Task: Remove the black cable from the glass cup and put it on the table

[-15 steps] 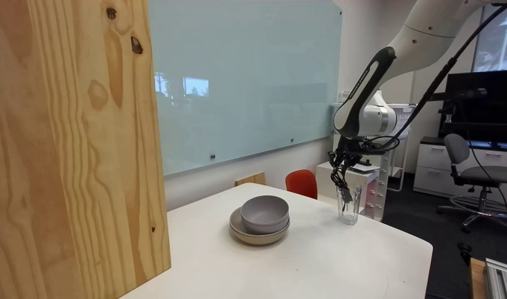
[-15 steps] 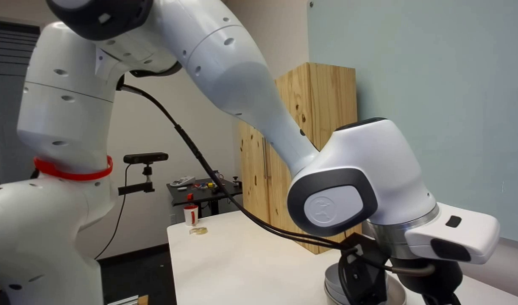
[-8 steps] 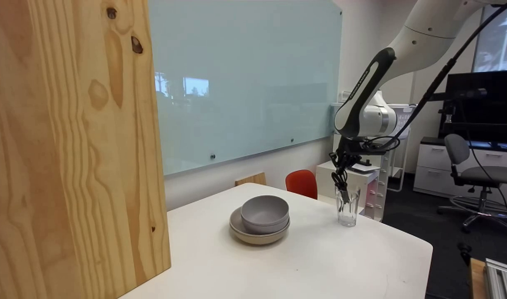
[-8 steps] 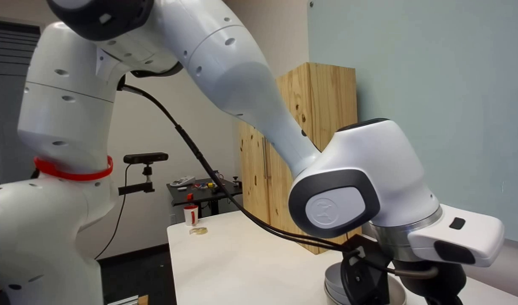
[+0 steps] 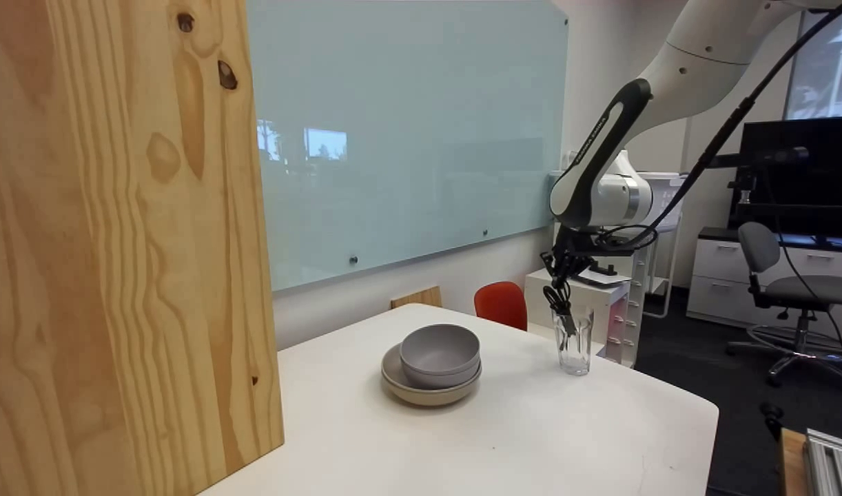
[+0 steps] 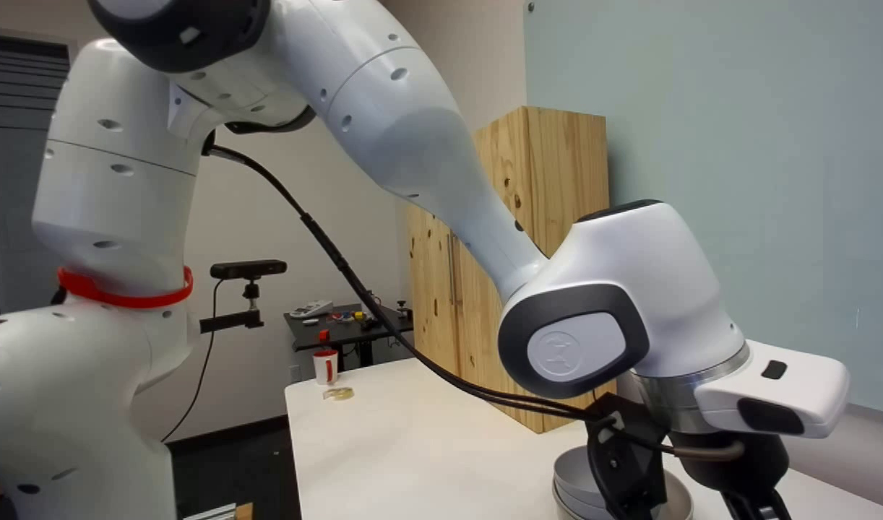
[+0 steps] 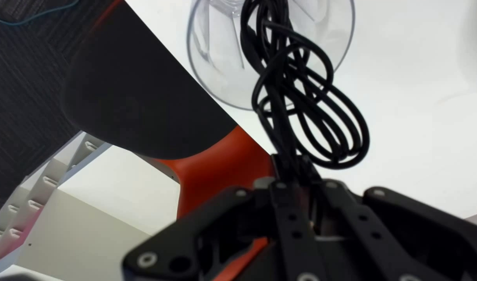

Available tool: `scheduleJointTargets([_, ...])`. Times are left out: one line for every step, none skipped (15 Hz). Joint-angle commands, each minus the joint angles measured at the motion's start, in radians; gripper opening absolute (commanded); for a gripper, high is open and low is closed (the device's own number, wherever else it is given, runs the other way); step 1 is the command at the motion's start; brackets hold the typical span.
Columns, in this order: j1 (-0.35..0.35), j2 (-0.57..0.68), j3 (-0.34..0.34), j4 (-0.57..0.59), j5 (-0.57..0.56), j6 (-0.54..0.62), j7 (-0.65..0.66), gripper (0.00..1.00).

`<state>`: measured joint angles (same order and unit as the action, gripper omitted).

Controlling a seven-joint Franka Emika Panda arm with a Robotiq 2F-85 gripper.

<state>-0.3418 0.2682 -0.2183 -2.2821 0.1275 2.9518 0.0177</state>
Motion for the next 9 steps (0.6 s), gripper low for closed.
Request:
scheduleJointTargets([0.046,0.018,-0.024,0.039,-0.021,-0.023,0.041,0.03])
scheduleJointTargets([0.055,0.016,-0.028,0.045,-0.023,-0.025,0.049,0.03])
scheduleJointTargets([0.063,0.012,-0.030,0.050,-0.024,-0.031,0.054,0.03])
scheduleJointTargets([0.071,0.009,-0.033,0.055,-0.025,-0.036,0.060,0.03])
scheduleJointTargets([0.079,0.008,-0.038,0.062,-0.029,-0.045,0.069,0.03])
scheduleJointTargets([0.087,0.002,-0.043,0.067,-0.032,-0.056,0.079,0.03])
scheduleJointTargets([0.095,-0.007,-0.046,0.070,-0.035,-0.064,0.088,0.03])
scheduleJointTargets([0.109,-0.015,-0.058,0.070,-0.047,-0.067,0.104,0.03])
scheduleJointTargets([0.119,-0.027,-0.064,0.071,-0.057,-0.081,0.118,0.03])
